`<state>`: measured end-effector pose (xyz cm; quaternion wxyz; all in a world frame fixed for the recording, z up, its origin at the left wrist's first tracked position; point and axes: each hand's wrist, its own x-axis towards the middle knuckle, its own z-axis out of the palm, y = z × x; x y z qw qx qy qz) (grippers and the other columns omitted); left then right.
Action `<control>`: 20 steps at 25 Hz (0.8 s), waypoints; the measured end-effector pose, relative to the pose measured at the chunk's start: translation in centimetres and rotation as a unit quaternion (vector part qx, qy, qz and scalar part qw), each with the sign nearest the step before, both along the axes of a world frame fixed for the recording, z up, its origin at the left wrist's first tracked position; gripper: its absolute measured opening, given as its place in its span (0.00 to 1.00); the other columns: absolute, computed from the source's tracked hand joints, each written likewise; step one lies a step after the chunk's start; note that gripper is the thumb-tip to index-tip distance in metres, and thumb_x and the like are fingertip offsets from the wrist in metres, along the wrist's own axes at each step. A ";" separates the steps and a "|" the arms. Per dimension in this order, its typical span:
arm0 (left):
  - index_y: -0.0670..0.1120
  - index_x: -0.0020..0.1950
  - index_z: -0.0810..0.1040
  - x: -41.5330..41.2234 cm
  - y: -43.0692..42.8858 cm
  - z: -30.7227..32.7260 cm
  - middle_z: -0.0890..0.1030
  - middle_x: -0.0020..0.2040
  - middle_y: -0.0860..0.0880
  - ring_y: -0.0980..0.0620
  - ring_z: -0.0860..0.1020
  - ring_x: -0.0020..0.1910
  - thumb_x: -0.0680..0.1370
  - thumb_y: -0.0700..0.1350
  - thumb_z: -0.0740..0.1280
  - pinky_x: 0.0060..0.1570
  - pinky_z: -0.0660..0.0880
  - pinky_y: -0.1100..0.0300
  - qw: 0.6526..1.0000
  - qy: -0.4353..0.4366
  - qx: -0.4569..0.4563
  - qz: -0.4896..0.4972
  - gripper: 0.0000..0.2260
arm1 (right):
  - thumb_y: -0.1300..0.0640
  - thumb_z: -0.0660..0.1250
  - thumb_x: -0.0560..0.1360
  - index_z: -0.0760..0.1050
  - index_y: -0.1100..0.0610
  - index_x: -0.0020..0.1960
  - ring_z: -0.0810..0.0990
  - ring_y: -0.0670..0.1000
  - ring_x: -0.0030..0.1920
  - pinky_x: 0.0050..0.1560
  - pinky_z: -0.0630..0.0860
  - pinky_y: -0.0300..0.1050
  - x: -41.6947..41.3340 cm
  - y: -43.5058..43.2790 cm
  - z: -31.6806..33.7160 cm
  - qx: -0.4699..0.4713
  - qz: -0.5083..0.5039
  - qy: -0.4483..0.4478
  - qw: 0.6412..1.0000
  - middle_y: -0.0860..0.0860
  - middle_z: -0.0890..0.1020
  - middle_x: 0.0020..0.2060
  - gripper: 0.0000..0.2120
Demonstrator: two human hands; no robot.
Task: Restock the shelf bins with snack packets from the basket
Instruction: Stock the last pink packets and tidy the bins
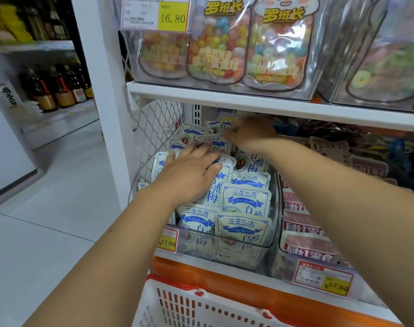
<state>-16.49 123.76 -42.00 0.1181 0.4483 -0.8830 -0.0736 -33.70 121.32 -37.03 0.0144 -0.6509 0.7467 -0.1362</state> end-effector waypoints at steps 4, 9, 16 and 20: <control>0.59 0.78 0.54 -0.3 -0.9 0.2 0.47 0.80 0.58 0.55 0.42 0.78 0.82 0.61 0.44 0.74 0.42 0.41 0.999 -0.027 0.031 0.013 0.24 | 0.37 0.66 0.73 0.78 0.55 0.59 0.76 0.59 0.60 0.61 0.75 0.53 -0.7 -2.3 -2.1 0.023 -0.059 0.010 0.998 0.54 0.80 0.59 0.25; 0.60 0.78 0.55 -0.3 -1.5 0.0 0.48 0.80 0.57 0.52 0.43 0.79 0.82 0.61 0.44 0.74 0.42 0.41 0.999 -0.016 0.030 0.011 0.24 | 0.40 0.65 0.75 0.76 0.49 0.61 0.76 0.57 0.60 0.61 0.72 0.51 -1.3 -2.1 -1.4 -0.037 -0.021 0.072 0.996 0.53 0.79 0.61 0.19; 0.63 0.77 0.51 -0.1 -2.1 -0.1 0.45 0.80 0.57 0.47 0.43 0.79 0.82 0.62 0.44 0.75 0.42 0.44 0.998 -0.035 0.026 0.043 0.23 | 0.36 0.40 0.81 0.38 0.37 0.77 0.39 0.60 0.78 0.74 0.40 0.68 -0.3 -1.2 -3.2 0.151 -0.007 0.090 0.984 0.47 0.40 0.79 0.26; 0.59 0.78 0.52 0.1 -1.2 0.5 0.48 0.80 0.54 0.46 0.44 0.79 0.83 0.60 0.45 0.77 0.44 0.46 0.999 -0.021 0.023 0.029 0.23 | 0.40 0.43 0.82 0.49 0.45 0.79 0.44 0.59 0.79 0.75 0.44 0.67 0.2 -1.0 -2.3 0.065 0.026 0.106 0.992 0.49 0.47 0.79 0.26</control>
